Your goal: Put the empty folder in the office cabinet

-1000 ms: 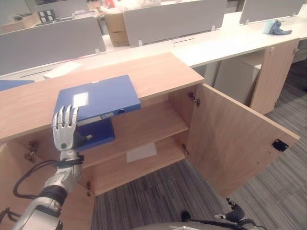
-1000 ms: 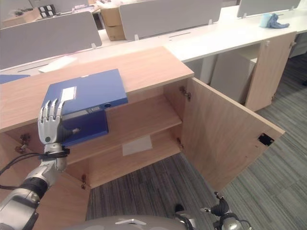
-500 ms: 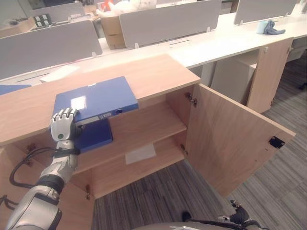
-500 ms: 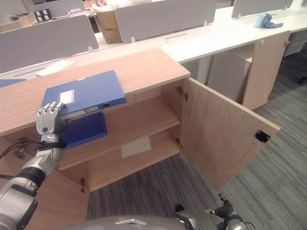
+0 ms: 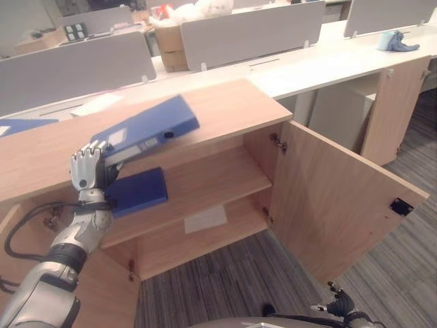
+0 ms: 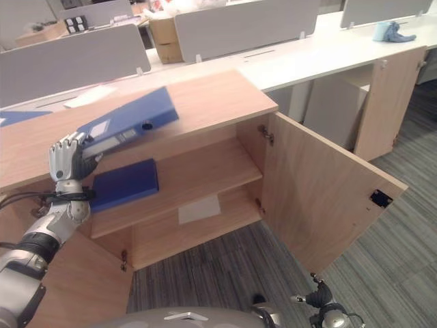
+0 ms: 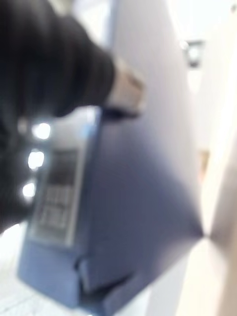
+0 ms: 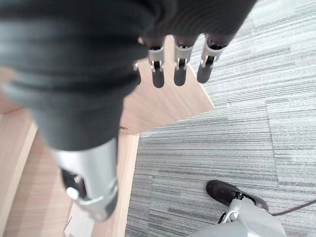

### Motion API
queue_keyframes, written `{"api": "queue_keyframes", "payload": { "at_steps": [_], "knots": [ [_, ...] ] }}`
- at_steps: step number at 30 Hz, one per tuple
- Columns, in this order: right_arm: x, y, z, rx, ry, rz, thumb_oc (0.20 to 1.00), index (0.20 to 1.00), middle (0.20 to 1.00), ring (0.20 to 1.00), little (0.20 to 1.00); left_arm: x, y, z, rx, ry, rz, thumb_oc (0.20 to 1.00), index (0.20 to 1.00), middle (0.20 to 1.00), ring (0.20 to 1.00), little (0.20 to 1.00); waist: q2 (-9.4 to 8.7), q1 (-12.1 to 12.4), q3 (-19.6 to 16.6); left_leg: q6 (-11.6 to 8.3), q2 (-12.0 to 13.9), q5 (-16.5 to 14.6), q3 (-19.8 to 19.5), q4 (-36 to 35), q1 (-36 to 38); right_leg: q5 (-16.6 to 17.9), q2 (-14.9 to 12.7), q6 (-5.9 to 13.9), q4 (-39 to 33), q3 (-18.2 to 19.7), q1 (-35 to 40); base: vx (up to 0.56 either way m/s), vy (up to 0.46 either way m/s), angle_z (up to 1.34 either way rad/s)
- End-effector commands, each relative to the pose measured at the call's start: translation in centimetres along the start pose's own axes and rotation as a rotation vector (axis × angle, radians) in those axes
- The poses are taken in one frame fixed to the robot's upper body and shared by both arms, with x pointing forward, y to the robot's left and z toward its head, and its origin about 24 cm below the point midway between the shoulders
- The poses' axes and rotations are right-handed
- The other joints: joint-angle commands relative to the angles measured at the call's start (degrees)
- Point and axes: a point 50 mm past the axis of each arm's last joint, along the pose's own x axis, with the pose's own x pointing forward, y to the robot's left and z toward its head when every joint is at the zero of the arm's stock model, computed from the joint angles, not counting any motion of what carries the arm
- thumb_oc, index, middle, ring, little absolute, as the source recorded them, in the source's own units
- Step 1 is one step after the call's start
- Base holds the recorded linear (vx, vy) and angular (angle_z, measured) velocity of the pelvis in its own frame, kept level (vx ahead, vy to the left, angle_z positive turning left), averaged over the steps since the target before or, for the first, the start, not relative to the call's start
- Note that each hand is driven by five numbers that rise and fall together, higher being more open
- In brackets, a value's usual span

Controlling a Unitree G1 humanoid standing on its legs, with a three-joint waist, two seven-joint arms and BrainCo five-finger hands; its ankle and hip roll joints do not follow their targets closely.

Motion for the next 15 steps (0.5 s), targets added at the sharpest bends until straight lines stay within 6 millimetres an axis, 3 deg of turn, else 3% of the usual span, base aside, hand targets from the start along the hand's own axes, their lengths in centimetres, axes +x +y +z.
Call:
{"api": "queue_keyframes", "payload": {
  "at_steps": [1,4,5,7,9,12,15],
  "knots": [
    [0.6,-1.1,3.5,-0.01,-0.14,-0.047,1.0,1.0,1.0,1.0,1.0,4.2,5.1,2.8,-0.171,-0.15,0.162,0.2,0.2,0.2,0.2,0.2,-1.16,-0.7,1.2,2.67,-2.9,-7.8,-0.5,0.1,0.8,-6.6,-1.8,-0.56,0.2,-0.2,4.1,-0.01,-0.035,0.15],
    [0.6,-0.9,4.3,0.026,-0.171,-0.034,1.0,1.0,1.0,1.0,1.0,4.7,6.4,5.0,-0.364,-0.224,0.12,0.2,0.2,0.2,0.2,0.2,-1.24,0.0,1.2,2.69,-2.8,-7.7,-1.1,0.1,0.6,-6.8,-1.9,-0.69,0.2,-0.7,4.3,-0.01,-0.023,0.11],
    [0.6,-0.6,5.5,0.1,-0.211,-0.019,1.0,1.0,1.0,1.0,1.0,4.5,7.2,7.3,-0.525,-0.299,0.081,0.2,0.2,0.2,0.2,0.2,-1.35,0.6,1.3,2.65,-2.8,-7.6,-1.8,0.1,0.5,-6.9,-2.0,-0.88,0.2,-1.2,4.5,-0.01,-0.024,0.12],
    [0.6,-0.4,6.2,0.117,-0.239,-0.015,1.0,1.0,1.0,1.0,1.0,4.0,7.3,8.4,-0.599,-0.327,0.058,0.2,0.2,0.2,0.2,0.2,-1.43,1.0,1.4,2.66,-2.7,-7.5,-2.1,0.1,0.5,-7.1,-2.0,-0.98,0.2,-1.5,4.6,0.0,-0.02,0.12],
    [0.3,0.1,9.0,0.159,-0.345,0.0,1.0,1.0,1.0,1.0,1.0,2.0,7.3,10.8,-0.875,-0.384,-0.012,0.2,0.2,0.2,0.2,0.2,-1.71,2.2,1.4,2.68,-2.7,-7.3,-3.3,0.1,0.3,-7.4,-2.1,-1.16,0.2,-2.3,5.0,0.0,-0.02,0.1],
    [0.0,0.2,10.5,0.168,-0.404,0.013,1.0,1.0,1.0,1.0,1.0,0.8,7.1,11.4,-0.999,-0.409,-0.051,0.2,0.2,0.2,0.2,0.2,-1.82,2.7,1.3,2.68,-2.7,-7.2,-3.8,0.1,0.2,-7.4,-2.2,-1.18,0.2,-2.6,5.2,0.0,-0.006,0.09],
    [-1.0,0.1,13.7,0.181,-0.541,0.052,1.0,1.0,1.0,1.0,1.0,-1.3,6.0,11.8,-1.246,-0.398,-0.145,0.2,0.2,0.2,0.2,0.2,-2.13,3.9,1.3,2.6,-2.6,-6.7,-4.7,0.1,-0.1,-7.3,-2.2,-1.31,0.2,-3.2,5.3,0.0,-0.001,0.11]
  ]
}}
